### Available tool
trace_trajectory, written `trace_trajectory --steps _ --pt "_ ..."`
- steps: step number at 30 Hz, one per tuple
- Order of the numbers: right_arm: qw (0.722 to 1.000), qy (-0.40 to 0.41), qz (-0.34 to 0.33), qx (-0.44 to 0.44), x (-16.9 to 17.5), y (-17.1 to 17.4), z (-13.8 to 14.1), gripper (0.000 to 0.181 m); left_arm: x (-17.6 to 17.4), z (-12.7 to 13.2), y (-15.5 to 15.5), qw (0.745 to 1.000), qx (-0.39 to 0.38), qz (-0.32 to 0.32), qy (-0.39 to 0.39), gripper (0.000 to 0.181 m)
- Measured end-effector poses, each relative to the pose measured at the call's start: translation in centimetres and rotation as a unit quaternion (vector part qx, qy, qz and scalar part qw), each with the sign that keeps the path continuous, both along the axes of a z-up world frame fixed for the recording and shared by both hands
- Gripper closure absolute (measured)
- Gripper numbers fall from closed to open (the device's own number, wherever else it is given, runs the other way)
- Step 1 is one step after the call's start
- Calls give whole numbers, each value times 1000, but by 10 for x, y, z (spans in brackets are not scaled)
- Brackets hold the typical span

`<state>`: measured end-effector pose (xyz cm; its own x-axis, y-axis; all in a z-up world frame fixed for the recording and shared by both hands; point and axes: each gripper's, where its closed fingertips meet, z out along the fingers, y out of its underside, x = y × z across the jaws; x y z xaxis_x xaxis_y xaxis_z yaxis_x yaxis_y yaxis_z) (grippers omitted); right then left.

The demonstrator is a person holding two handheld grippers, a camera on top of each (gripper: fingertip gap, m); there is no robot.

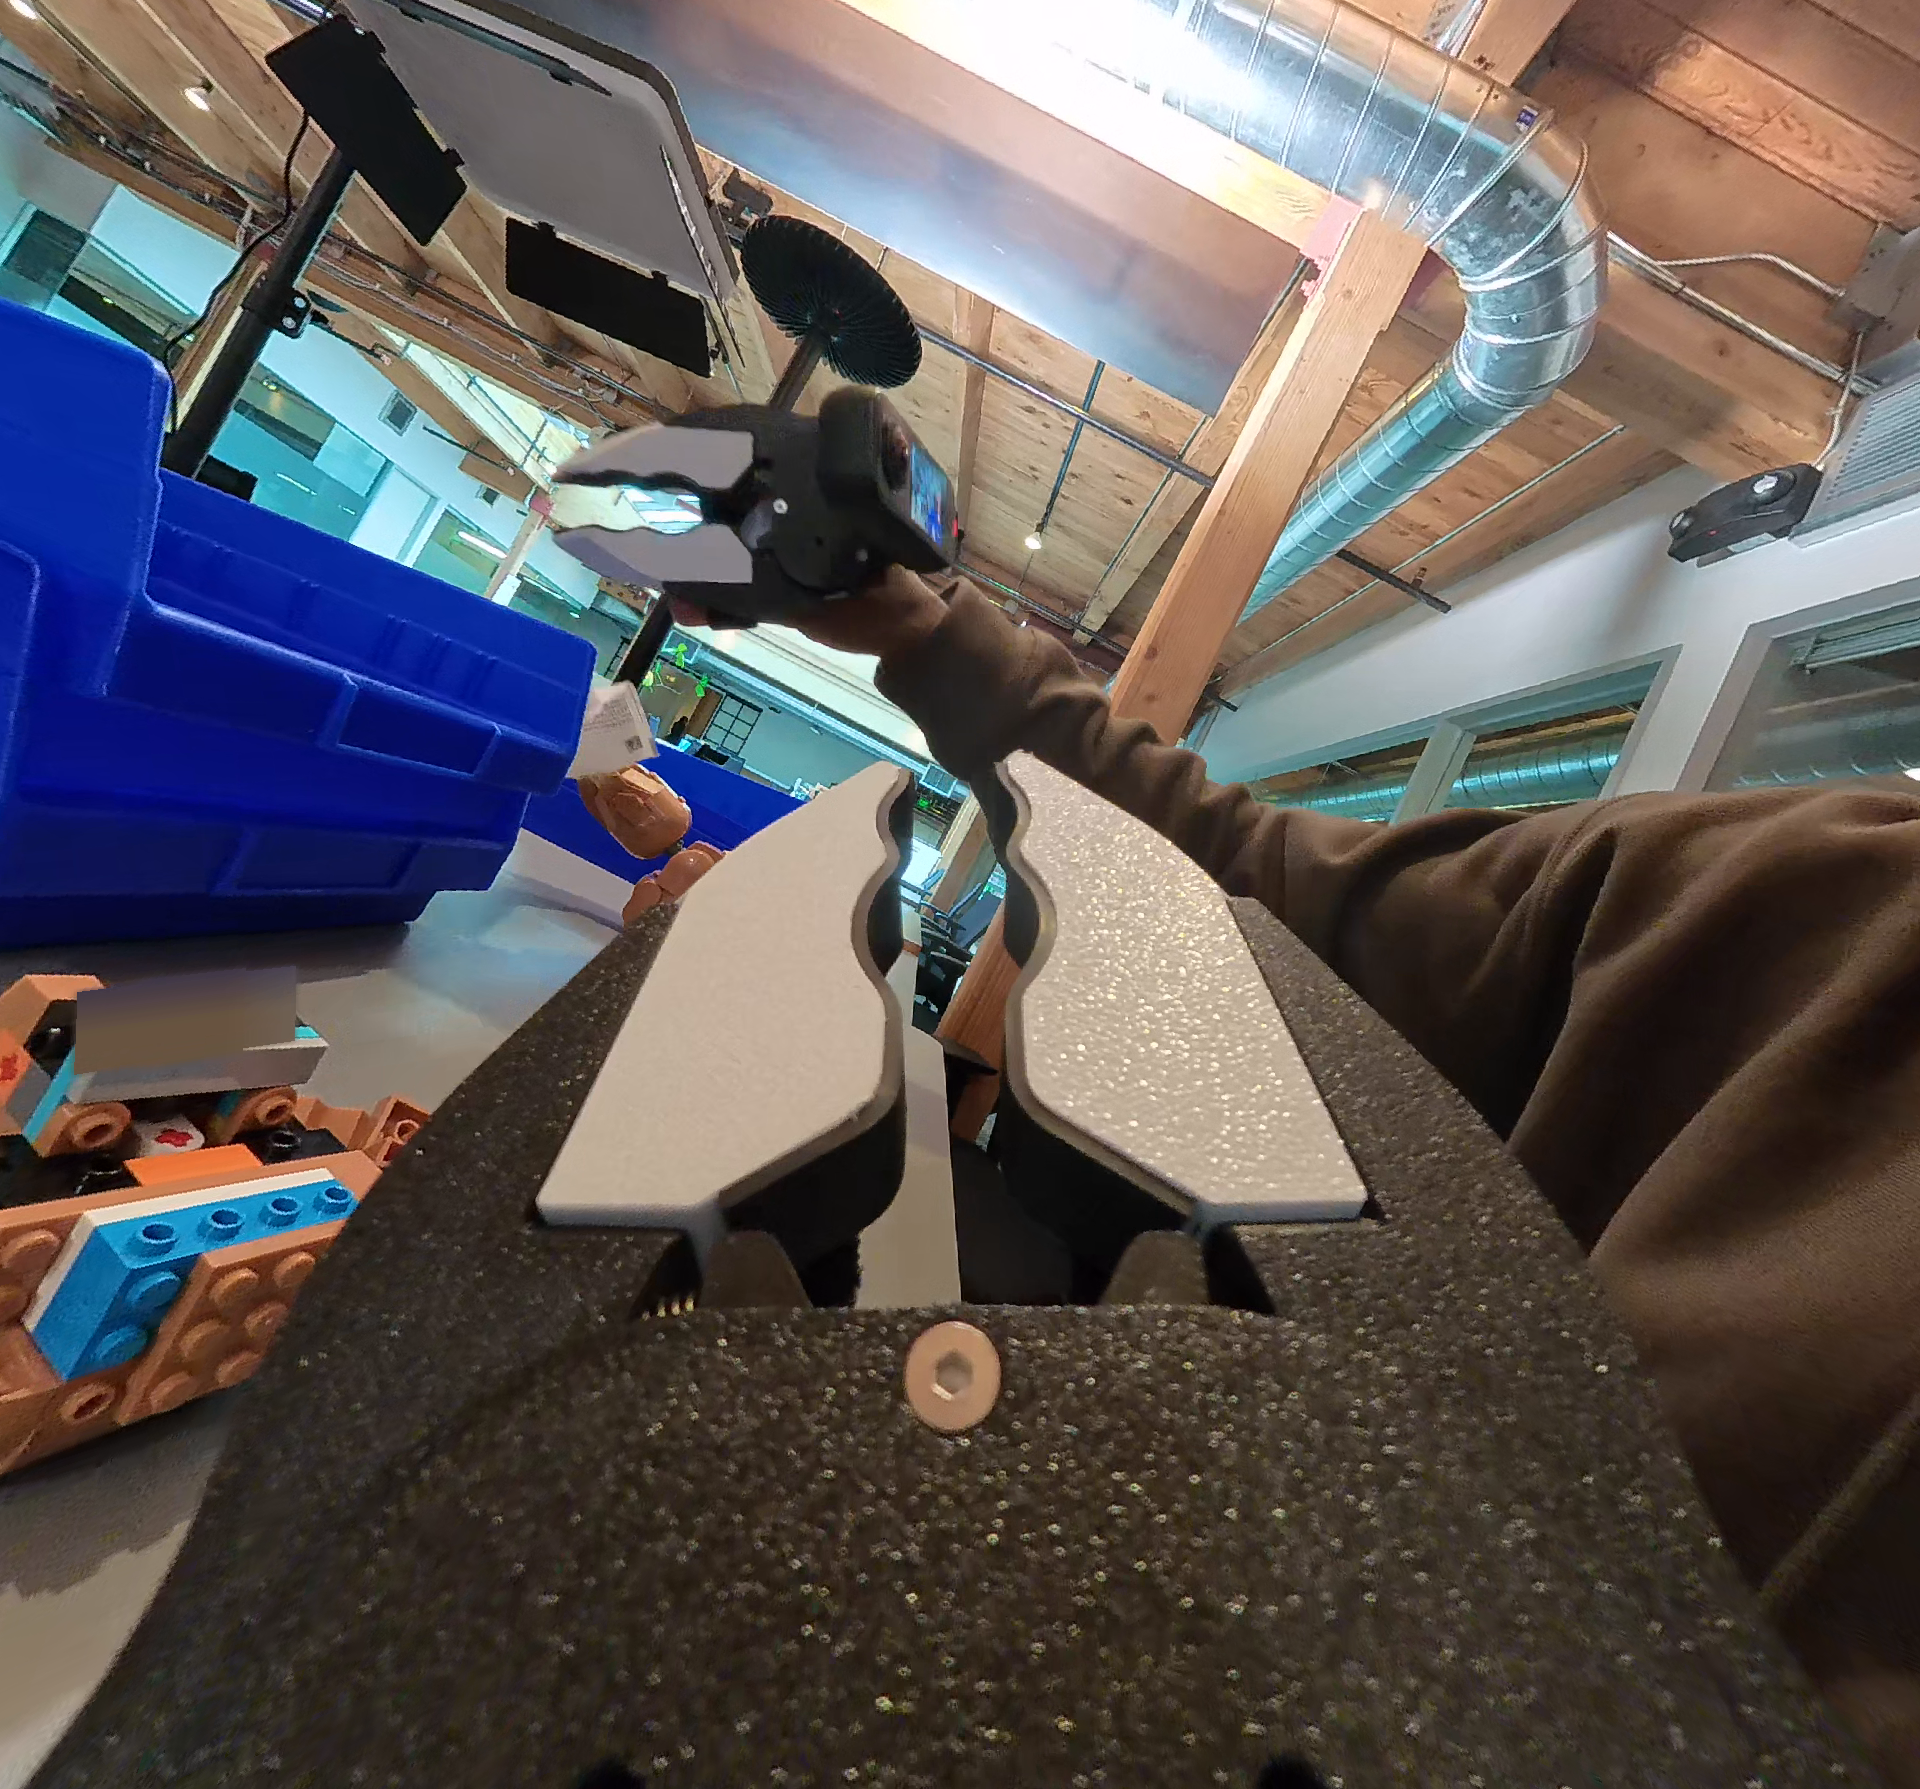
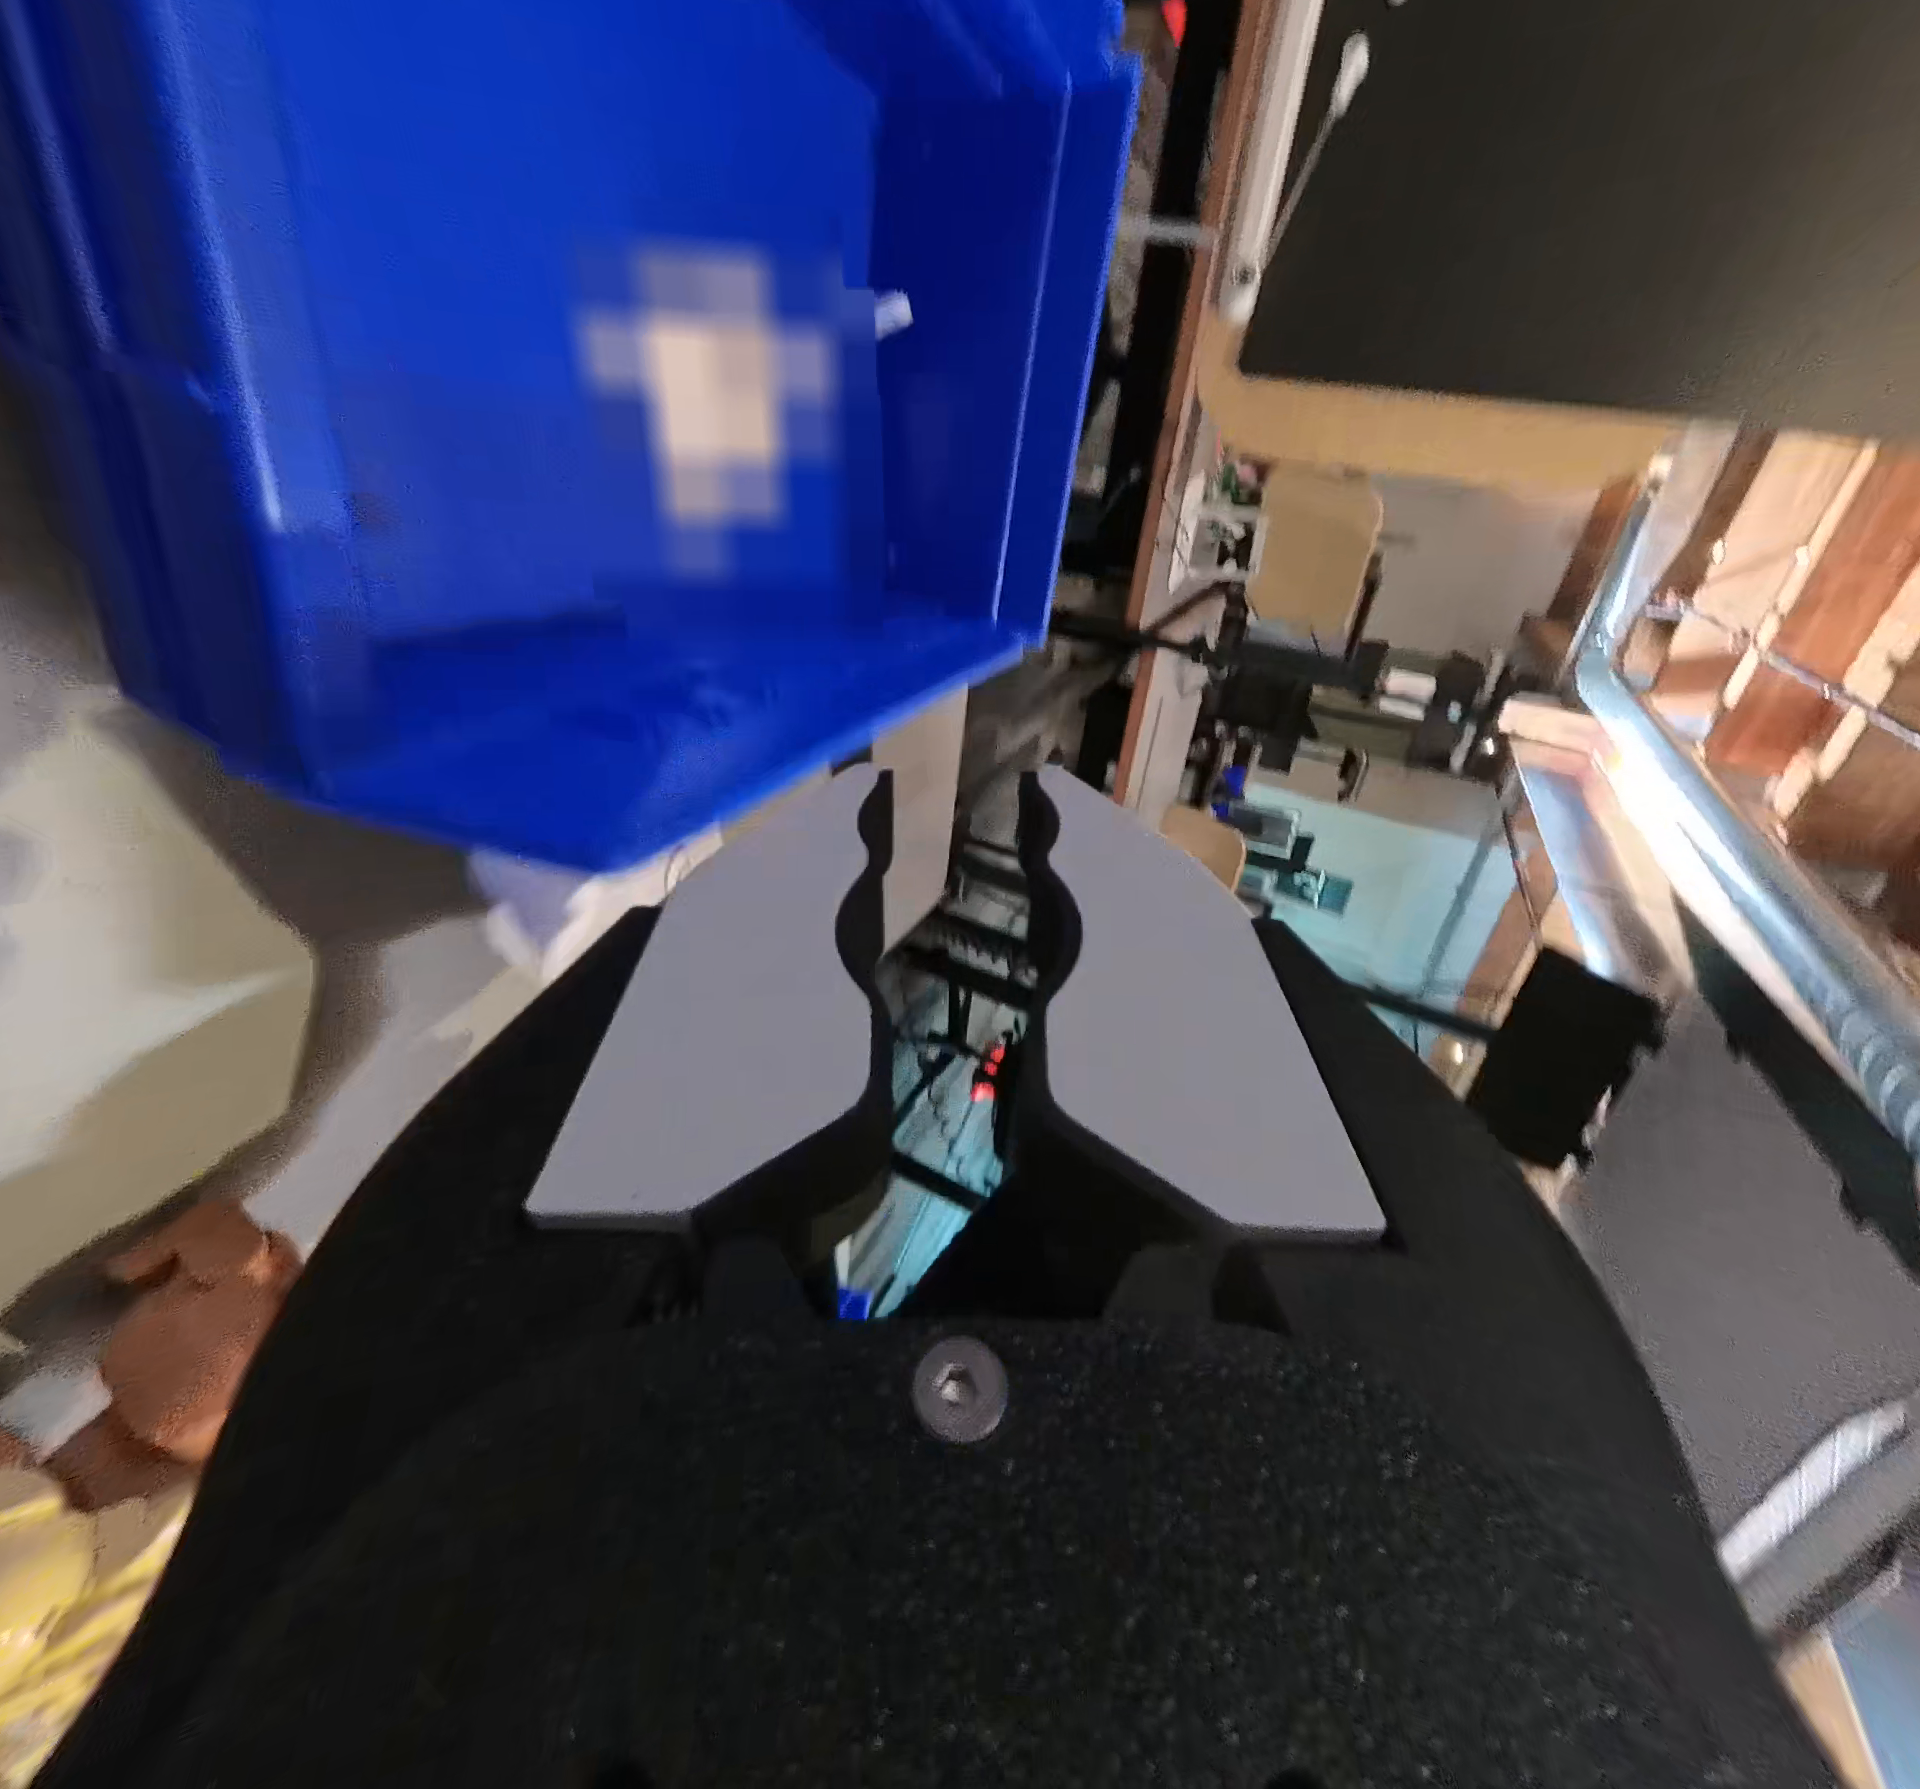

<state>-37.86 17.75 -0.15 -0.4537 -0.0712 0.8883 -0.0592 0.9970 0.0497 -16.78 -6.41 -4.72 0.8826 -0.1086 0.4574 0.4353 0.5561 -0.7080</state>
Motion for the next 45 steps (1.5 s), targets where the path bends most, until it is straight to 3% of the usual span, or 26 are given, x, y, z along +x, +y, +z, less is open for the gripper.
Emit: trace_trajectory --steps 3,7,10,13,18,20,24,28,32,35,39,45 --pt "997 -68 35 4 -7 -44 -24 152 0 0 0 1000 0 1 0 167" --pt "983 -180 -13 -12 -27 -79 -73 150 0 0 -1 1000 0 2 1 167" --pt "963 -222 -131 -81 -54 -85 -95 149 0 1 -2 1000 3 0 0 167" --pt "924 -283 -206 -150 -65 -93 -117 147 0 1 -3 1000 6 -3 -1 167" --pt "909 -282 -283 -121 -85 -77 -146 147 0 1 -3 1000 11 -9 -3 167" --pt "909 -276 -294 -105 -88 -73 -154 172 0 2 -4 1000 12 -9 -4 167" --pt "933 -228 -265 -87 -95 -74 -143 180 0 2 -5 1000 14 -9 -4 167" --pt "963 -96 -203 -148 -101 -72 -73 180 0 2 -5 1000 14 -8 -5 167" --pt "948 15 -213 -234 -90 -19 7 180 0 2 -4 1000 13 -8 -5 167" --pt "927 37 -287 -238 -73 56 23 181 0 2 -4 1000 13 -8 -5 167" --pt "906 -36 -353 -231 -45 118 -23 180 -1 1 -3 1000 10 -7 -5 167" --pt "887 -124 -367 -252 -13 122 -85 168 -1 1 -2 1000 6 -1 -3 167"
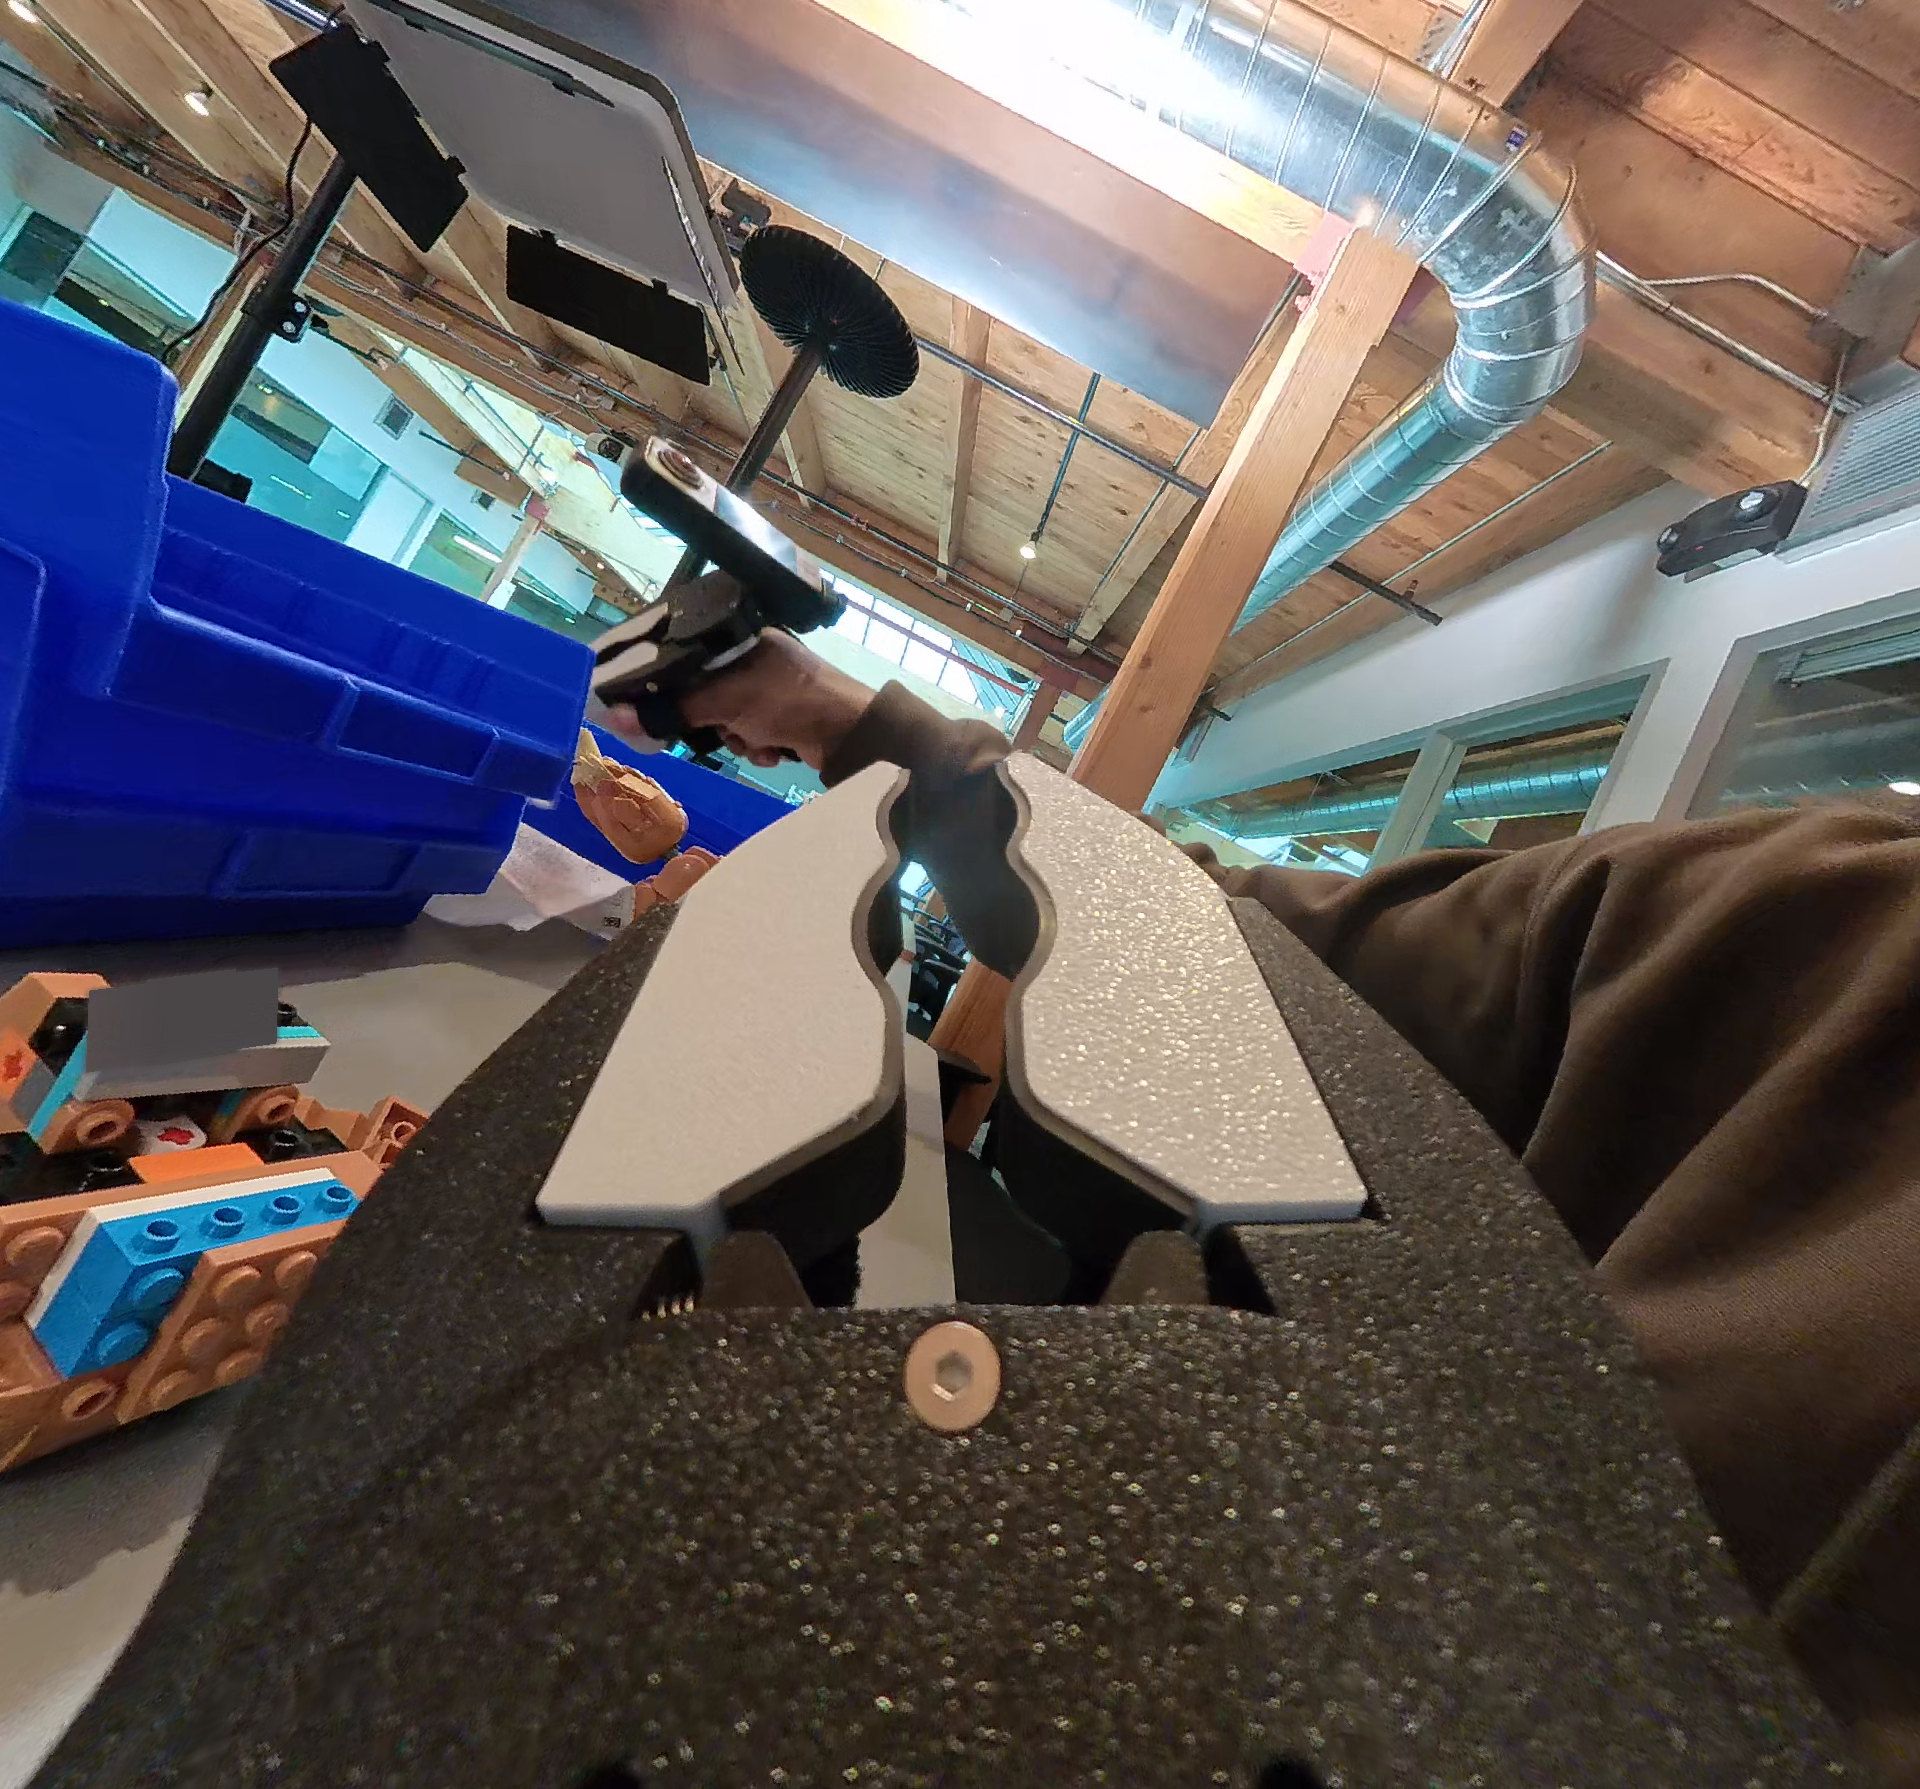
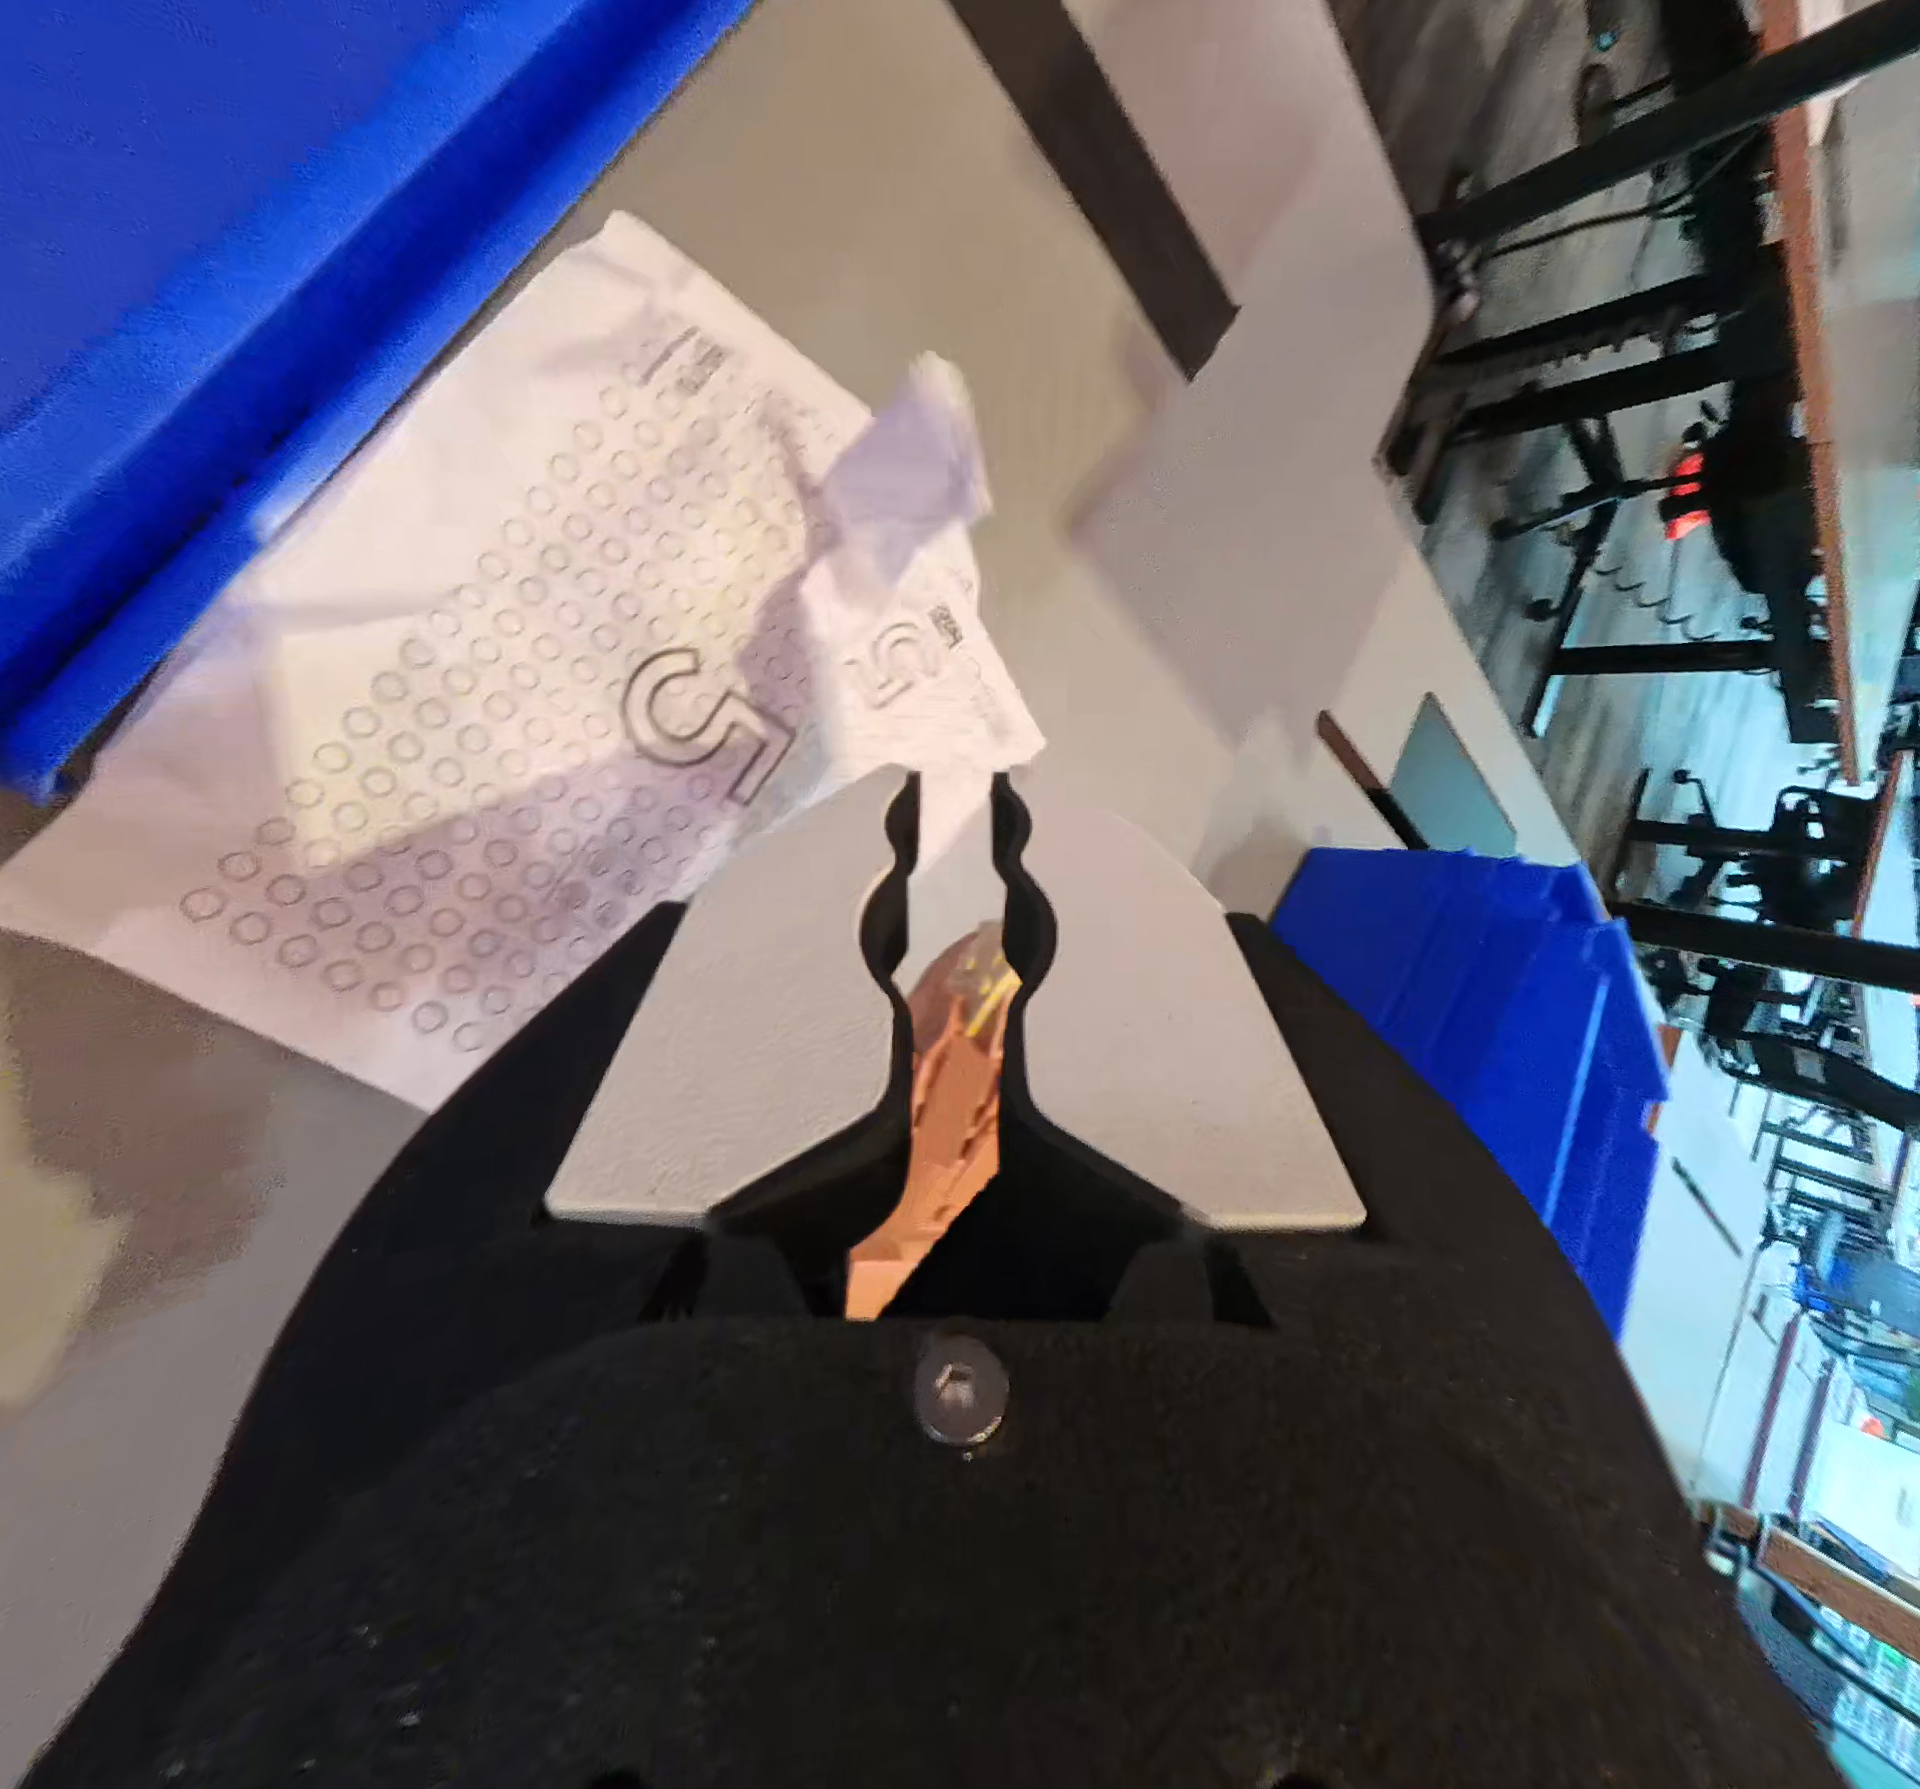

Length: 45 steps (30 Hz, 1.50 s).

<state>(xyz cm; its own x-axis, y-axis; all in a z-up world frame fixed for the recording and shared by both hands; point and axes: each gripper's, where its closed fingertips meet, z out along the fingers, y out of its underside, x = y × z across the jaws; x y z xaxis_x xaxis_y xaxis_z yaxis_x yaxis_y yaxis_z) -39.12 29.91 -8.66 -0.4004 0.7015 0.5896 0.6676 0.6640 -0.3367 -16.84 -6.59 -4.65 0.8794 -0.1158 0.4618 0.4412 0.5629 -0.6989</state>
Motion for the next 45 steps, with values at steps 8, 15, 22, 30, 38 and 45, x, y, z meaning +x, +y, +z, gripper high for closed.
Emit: trace_trajectory --steps 8,15,22,30,38,45 --pt "996 61 59 -41 59 -56 3 152 0 0 0 1000 -1 1 1 167" --pt "936 -79 270 -212 164 -245 -82 137 1 0 0 1000 0 1 3 167" --pt "930 -77 250 -257 139 -291 -112 130 1 0 -1 1000 0 6 4 167" --pt "937 -39 263 -228 126 -287 -78 156 1 1 -2 1000 6 -1 1 167" --pt "935 143 204 -251 45 -247 46 138 0 1 -2 1000 4 2 1 167" --pt "931 -27 270 -244 112 -298 -67 131 1 1 -2 1000 5 1 2 167"
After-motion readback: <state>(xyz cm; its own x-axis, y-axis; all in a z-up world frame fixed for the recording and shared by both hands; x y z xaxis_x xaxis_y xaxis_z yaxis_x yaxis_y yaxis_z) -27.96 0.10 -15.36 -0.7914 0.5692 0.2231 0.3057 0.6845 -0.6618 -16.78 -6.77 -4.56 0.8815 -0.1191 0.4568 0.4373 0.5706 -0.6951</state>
